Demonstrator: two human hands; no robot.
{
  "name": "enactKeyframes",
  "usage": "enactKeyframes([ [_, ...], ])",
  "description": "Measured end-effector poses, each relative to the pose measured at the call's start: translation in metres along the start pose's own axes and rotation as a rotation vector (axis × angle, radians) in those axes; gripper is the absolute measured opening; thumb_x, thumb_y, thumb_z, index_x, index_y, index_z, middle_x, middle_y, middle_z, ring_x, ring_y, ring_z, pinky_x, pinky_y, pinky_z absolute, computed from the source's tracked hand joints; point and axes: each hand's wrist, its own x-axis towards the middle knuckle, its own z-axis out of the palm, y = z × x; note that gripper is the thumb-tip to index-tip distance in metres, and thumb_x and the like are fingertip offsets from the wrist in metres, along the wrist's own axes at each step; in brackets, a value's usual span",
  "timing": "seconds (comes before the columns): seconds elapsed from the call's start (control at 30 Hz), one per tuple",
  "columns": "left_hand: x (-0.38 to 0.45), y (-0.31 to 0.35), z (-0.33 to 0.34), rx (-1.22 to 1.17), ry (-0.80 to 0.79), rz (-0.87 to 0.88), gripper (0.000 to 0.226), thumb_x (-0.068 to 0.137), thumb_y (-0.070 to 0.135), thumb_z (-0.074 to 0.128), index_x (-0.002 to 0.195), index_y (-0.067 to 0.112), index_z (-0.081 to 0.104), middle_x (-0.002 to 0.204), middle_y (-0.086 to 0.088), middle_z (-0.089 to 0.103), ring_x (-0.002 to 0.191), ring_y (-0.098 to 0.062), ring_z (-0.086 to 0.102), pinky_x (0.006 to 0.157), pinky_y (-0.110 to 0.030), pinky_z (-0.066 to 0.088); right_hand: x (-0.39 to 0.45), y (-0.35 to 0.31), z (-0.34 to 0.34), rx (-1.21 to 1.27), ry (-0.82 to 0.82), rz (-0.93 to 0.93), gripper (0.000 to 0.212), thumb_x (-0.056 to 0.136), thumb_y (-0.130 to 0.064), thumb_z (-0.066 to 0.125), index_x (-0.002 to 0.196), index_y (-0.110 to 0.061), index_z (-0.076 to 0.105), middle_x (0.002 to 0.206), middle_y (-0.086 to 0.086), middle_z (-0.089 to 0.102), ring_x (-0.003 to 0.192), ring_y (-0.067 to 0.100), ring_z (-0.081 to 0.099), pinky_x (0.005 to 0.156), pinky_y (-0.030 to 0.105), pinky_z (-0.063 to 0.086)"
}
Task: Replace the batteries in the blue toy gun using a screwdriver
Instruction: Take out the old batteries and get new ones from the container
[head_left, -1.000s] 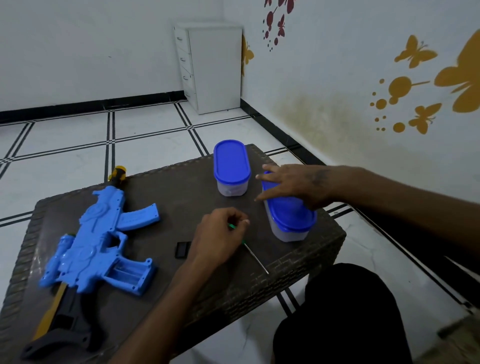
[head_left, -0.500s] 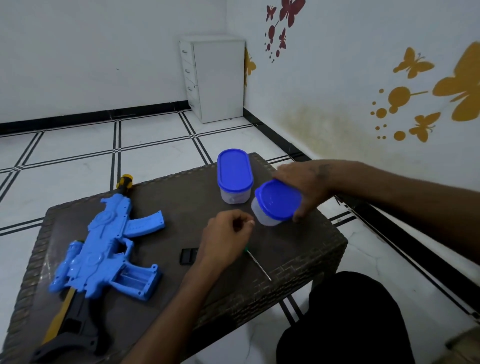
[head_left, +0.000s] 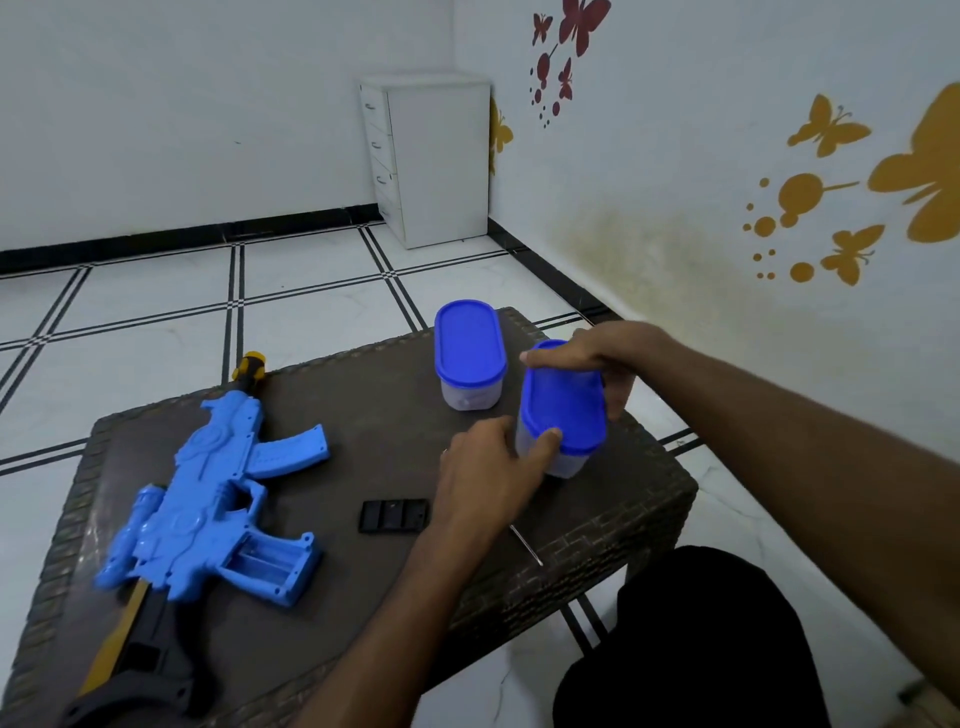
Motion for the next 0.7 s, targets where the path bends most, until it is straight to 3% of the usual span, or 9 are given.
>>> enactKeyframes([
  [0.07,0.002,0.005,0.005,0.077,-0.005,-0.025,0.05,0.081,0.069,0.054,0.08,0.019,0.052,0.073,0.005,0.056,0.068,-0.013,0.053,0.058,-0.031,0.041,0.002,-0.001,-0.002,-0.09,0.032,-0.024,0.101,0.086,-0.078,0.044,0.139,0.008,0.032,0.08,0.028,0.073,0.06,0.035,0.072,0.097,0.046,0.053],
  [0.1,0.004,0.005,0.007,0.102,-0.017,-0.041,0.056,0.08,0.072,0.053,0.093,0.018,0.055,0.083,0.004,0.059,0.074,-0.014,0.055,0.061,-0.031,0.042,0.004,-0.002,-0.005,-0.132,0.04,-0.037,0.092,0.089,-0.071,0.048,0.13,0.011,0.038,0.071,0.024,0.073,0.065,0.033,0.072,0.1,0.046,0.051],
  [0.13,0.006,0.005,0.01,0.124,-0.035,-0.05,0.07,0.078,0.074,0.054,0.113,0.014,0.055,0.099,0.002,0.061,0.086,-0.016,0.057,0.069,-0.031,0.045,0.005,-0.002,-0.008,-0.151,0.045,-0.047,0.083,0.09,-0.062,0.057,0.123,0.012,0.04,0.072,0.024,0.073,0.068,0.033,0.072,0.1,0.046,0.052],
  [0.2,0.012,0.005,0.017,0.122,-0.056,-0.039,0.105,0.074,0.076,0.057,0.146,0.005,0.03,0.133,-0.006,0.053,0.114,-0.024,0.054,0.089,-0.037,0.049,0.006,0.001,-0.015,-0.151,0.057,-0.062,0.075,0.086,-0.046,0.072,0.122,0.011,0.041,0.091,0.027,0.07,0.068,0.031,0.069,0.093,0.047,0.056],
  [0.27,0.02,0.007,0.022,0.139,-0.057,-0.012,0.118,0.07,0.076,0.062,0.152,0.005,0.016,0.148,-0.009,0.04,0.127,-0.027,0.047,0.097,-0.043,0.048,0.005,0.005,-0.016,-0.132,0.087,-0.095,0.071,0.079,-0.042,0.08,0.117,0.007,0.044,0.101,0.027,0.065,0.066,0.027,0.064,0.088,0.045,0.058],
  [0.37,0.033,0.014,0.029,0.264,-0.083,0.035,0.111,0.07,0.07,0.069,0.148,0.004,0.025,0.144,-0.012,0.044,0.123,-0.026,0.049,0.096,-0.04,0.05,0.006,0.014,-0.011,-0.106,0.177,-0.16,0.064,0.074,-0.041,0.084,0.103,0.004,0.049,0.085,0.02,0.064,0.062,0.023,0.062,0.09,0.041,0.058],
  [0.47,0.04,0.019,0.028,0.346,-0.062,0.071,0.075,0.07,0.064,0.073,0.118,0.009,0.053,0.109,-0.008,0.06,0.094,-0.02,0.057,0.077,-0.033,0.05,0.005,0.014,-0.006,-0.184,0.256,-0.211,0.059,0.077,-0.043,0.082,0.101,0.003,0.053,0.076,0.016,0.062,0.071,0.027,0.066,0.087,0.039,0.059],
  [0.6,0.043,0.022,0.024,0.396,-0.047,0.068,0.059,0.069,0.063,0.074,0.095,0.013,0.056,0.087,-0.004,0.06,0.076,-0.016,0.056,0.068,-0.03,0.049,-0.005,0.012,-0.003,-0.345,0.349,-0.253,0.052,0.082,-0.049,0.076,0.084,-0.005,0.047,0.074,0.009,0.055,0.081,0.026,0.061,0.083,0.034,0.054],
  [0.7,0.044,0.024,0.021,0.413,-0.03,0.06,0.057,0.068,0.061,0.075,0.09,0.013,0.055,0.082,-0.004,0.056,0.072,-0.016,0.053,0.066,-0.03,0.047,-0.009,0.012,-0.004,-0.362,0.435,-0.316,0.055,0.079,-0.051,0.077,0.07,-0.01,0.041,0.068,0.004,0.048,0.076,0.023,0.054,0.067,0.03,0.043],
])
